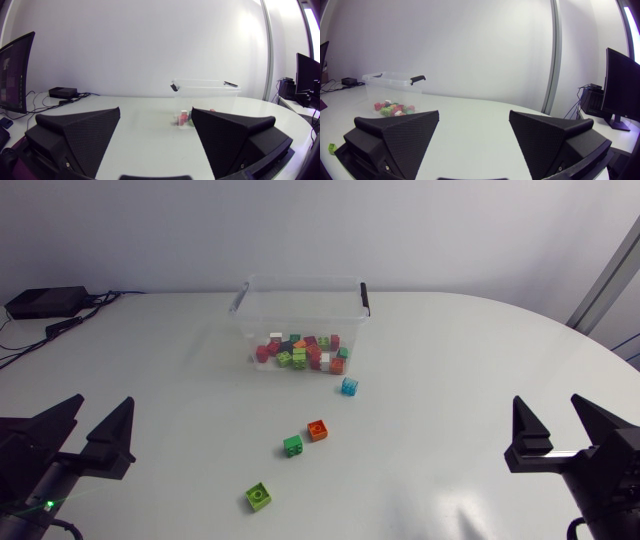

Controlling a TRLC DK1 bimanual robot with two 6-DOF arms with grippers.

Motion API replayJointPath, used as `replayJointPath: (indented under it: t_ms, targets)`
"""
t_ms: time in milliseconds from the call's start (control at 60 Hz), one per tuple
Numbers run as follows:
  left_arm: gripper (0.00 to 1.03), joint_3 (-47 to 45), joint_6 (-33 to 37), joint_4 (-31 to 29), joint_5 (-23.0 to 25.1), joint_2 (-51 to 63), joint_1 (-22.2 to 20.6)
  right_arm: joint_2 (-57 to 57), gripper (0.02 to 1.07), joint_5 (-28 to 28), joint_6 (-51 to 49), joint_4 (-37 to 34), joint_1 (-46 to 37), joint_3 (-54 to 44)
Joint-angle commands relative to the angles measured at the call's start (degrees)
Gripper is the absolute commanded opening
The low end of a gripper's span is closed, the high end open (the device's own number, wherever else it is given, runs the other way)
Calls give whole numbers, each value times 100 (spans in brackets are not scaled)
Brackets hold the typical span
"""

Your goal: Place the duplo bricks in the container

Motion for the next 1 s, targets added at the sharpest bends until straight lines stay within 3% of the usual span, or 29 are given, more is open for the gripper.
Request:
replayJointPath:
  t_ms: [0,333,483,617,717,867,983]
  targets:
    - [99,-119,-2,21,-22,-47,-42,-30,103,-10,102,-18,35,-121]
    - [99,83,-63,39,-101,-47,107,-38,103,-18,84,-9,44,-69]
    - [99,821,-37,-233,-101,612,160,32,103,-18,84,8,272,195]
    - [99,1612,-37,-515,-93,1491,2,964,103,-18,119,70,430,810]
    - [99,2148,-19,-691,-101,2273,-640,2194,103,-54,111,131,501,1496]
    - [96,2614,-116,-981,-110,3284,-1176,3372,103,-115,111,-18,492,2137]
    - [96,3168,-11,-1613,-576,4356,-1826,4101,103,-194,234,-115,492,2445]
